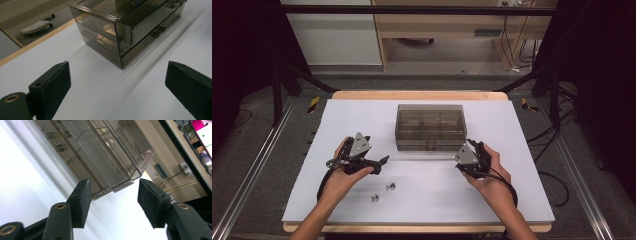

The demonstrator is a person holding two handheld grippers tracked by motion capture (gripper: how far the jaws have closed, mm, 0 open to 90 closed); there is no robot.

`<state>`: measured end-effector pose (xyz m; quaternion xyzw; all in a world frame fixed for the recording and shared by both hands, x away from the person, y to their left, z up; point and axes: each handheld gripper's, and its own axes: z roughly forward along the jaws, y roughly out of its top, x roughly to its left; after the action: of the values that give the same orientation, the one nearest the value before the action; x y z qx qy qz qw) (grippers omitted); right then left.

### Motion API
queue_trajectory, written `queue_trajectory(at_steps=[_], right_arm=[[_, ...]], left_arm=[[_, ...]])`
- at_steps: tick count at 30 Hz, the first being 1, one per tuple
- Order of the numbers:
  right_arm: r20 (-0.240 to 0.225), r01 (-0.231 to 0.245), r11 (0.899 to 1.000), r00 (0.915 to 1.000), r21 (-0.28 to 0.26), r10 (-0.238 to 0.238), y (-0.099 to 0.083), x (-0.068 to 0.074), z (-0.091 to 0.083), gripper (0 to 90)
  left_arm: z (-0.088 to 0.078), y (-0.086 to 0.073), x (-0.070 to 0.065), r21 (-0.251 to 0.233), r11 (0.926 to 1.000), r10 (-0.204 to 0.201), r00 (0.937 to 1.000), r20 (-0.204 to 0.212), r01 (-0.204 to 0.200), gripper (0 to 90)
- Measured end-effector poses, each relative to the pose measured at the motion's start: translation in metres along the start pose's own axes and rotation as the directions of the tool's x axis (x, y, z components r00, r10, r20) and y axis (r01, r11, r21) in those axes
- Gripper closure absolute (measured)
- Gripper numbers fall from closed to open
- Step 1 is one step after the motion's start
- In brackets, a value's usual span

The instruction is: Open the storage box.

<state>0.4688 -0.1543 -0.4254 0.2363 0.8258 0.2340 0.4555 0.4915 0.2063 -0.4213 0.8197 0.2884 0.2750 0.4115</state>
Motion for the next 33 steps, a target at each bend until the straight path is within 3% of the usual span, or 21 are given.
queue_trajectory(at_steps=[1,3,8,13,16,20,21,24,28,31,33], right_arm=[[0.0,0.0,1.0,1.0,0.0,0.0,0.0,0.0,0.0,45.4],[-0.043,-0.07,0.997,0.9967,-0.018,0.069,-0.005,-0.009,0.001,48.1],[-0.074,-0.129,0.991,0.9891,-0.02,0.128,-0.011,-0.019,0.004,50.9],[-0.145,-0.19,0.981,0.9722,-0.031,0.184,-0.015,-0.027,0.011,59.0],[-0.145,-0.189,0.981,0.9725,-0.037,0.182,-0.016,-0.031,0.014,64.7],[-0.192,-0.209,0.977,0.961,-0.033,0.199,-0.017,-0.036,0.017,67.5],[-0.216,-0.224,0.974,0.9531,-0.032,0.213,-0.017,-0.038,0.019,68.4],[-0.241,-0.232,0.972,0.9457,-0.027,0.219,-0.017,-0.041,0.021,68.3],[-0.3,-0.246,0.969,0.9255,-0.014,0.231,-0.017,-0.046,0.025,68.9],[-0.302,-0.25,0.968,0.9236,-0.006,0.236,-0.018,-0.048,0.027,72.4],[-0.32,-0.261,0.965,0.915,-0.006,0.246,-0.019,-0.05,0.029,75.8]], left_arm=[[0.001,0.003,-0.002,0.009,0.9999,0.008,1.0,0.0,-0.008,7.1],[0.003,0.009,-0.005,0.022,0.9996,0.017,0.9998,0.011,-0.018,9.1],[0.01,0.019,-0.01,0.048,0.9975,0.049,0.9978,0.045,-0.052,14.9],[0.022,0.024,-0.009,0.064,0.9971,0.037,0.9971,0.066,-0.041,31.6],[0.025,0.026,-0.012,0.051,0.9979,0.037,0.9965,0.074,-0.041,40.7],[0.031,0.029,-0.014,0.071,0.9962,0.045,0.9957,0.081,-0.05,46.4],[0.034,0.03,-0.013,0.075,0.9963,0.037,0.9955,0.087,-0.043,51.7],[0.039,0.031,-0.011,0.07,0.9973,0.013,0.9944,0.105,-0.02,55.3],[0.042,0.03,-0.01,0.074,0.9972,0.0,0.9937,0.112,-0.009,63.3],[0.044,0.03,-0.009,0.078,0.997,-0.003,0.993,0.118,-0.006,66.4],[0.045,0.029,-0.008,0.07,0.9976,-0.012,0.992,0.125,0.003,69.2]])
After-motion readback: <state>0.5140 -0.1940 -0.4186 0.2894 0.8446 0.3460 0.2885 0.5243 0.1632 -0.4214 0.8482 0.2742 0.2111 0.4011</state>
